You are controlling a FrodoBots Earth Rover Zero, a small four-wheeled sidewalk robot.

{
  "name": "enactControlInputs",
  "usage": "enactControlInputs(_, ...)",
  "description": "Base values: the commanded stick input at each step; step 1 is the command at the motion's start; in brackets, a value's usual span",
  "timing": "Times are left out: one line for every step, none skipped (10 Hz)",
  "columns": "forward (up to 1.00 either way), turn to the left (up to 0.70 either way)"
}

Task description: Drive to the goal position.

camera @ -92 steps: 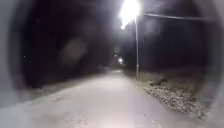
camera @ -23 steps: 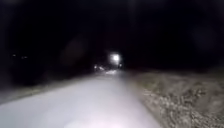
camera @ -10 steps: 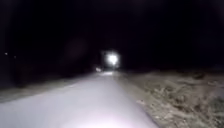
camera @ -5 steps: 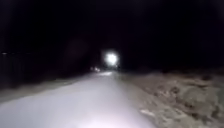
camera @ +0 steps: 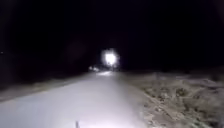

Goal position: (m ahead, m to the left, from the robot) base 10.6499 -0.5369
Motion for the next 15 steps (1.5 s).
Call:
enactControlInputs(1.0,0.0)
enactControlInputs(1.0,0.0)
enactControlInputs(1.0,0.0)
enactControlInputs(1.0,0.0)
enactControlInputs(1.0,0.0)
enactControlInputs(1.0,0.0)
enactControlInputs(1.0,0.0)
enactControlInputs(1.0,0.0)
enactControlInputs(1.0,0.0)
enactControlInputs(1.0,0.0)
enactControlInputs(1.0,0.26)
enactControlInputs(1.0,0.4)
enactControlInputs(1.0,0.28)
enactControlInputs(1.0,0.08)
enactControlInputs(1.0,0.0)
